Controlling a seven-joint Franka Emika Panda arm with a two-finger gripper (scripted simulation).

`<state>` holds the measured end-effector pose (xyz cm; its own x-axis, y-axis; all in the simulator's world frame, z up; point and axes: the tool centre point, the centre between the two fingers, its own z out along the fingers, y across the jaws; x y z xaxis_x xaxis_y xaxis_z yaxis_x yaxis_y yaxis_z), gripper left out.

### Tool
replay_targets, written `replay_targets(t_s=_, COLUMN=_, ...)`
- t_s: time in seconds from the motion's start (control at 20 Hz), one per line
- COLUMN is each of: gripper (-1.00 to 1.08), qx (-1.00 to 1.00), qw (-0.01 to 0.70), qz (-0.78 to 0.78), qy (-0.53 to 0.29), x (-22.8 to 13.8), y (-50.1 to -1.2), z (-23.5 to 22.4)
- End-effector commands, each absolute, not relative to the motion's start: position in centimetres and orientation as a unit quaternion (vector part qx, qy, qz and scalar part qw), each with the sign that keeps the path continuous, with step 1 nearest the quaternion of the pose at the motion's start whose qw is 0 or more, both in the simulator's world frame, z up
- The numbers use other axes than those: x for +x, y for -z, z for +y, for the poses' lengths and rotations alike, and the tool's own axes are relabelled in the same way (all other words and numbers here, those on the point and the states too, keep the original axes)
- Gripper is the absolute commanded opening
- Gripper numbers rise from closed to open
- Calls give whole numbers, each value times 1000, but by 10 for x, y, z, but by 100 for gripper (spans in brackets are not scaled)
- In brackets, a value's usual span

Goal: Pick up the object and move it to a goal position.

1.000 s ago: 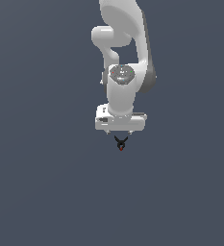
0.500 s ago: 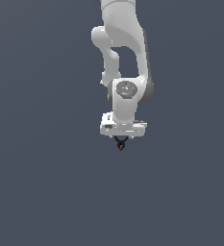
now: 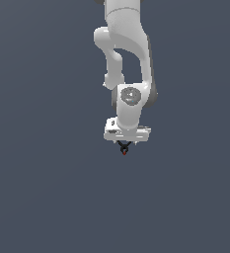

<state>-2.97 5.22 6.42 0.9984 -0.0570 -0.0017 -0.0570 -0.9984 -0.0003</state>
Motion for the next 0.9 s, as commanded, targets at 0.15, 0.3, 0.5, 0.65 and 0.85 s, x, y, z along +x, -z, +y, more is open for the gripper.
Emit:
replay_targets(t_s=0.15, gripper=100, qx=-1000, qw=0, qz=29, qy=-1, x=-30, y=-52, z=52)
replay_targets(t_s=0.3, gripper=100, qx=-1000, qw=0, qz=29, qy=-1, x=-31, y=-38, z=52)
replay_targets(t_s=0.5, gripper=100, qx=-1000, qw=0, qz=29, qy=0, x=-31, y=-20, z=52)
replay_targets(t_s=0.65, gripper=100, qx=-1000, qw=0, qz=29, qy=0, x=-30, y=-14, z=52)
replay_targets(t_s=0.85, gripper=-100, qx=-1000, qw=0, qz=29, qy=0, x=-30, y=-13, z=52)
